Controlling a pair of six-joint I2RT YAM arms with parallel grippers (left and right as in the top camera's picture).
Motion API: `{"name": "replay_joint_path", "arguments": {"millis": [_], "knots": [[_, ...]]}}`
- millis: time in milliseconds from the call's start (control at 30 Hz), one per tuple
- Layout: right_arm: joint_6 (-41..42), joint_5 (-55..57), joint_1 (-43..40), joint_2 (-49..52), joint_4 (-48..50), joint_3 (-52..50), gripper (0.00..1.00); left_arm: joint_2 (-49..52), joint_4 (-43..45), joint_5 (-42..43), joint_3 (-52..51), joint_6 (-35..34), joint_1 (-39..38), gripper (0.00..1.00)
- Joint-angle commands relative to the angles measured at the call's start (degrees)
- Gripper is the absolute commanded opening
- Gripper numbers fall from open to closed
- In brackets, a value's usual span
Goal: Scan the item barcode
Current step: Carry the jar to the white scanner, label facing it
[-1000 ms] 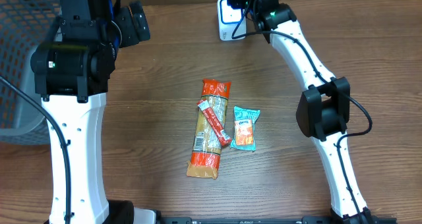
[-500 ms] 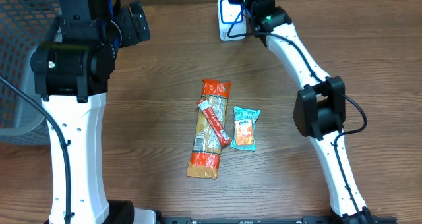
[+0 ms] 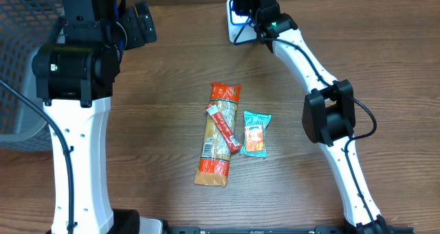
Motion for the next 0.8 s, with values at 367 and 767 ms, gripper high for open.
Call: {"name": "replay_joint_path", "arguments": {"millis": [367, 767], "knots": [[-2.0, 1.0, 0.3, -2.9, 2.3, 1.8, 0.04, -0.2, 0.0, -0.6, 0.5, 1.1, 0.2, 1.00], [-1.8, 1.2, -4.3, -26.3, -30.3, 2.8, 0.04, -0.2, 0.0, -0.6, 0.5, 1.1, 0.2, 1.00]]}}
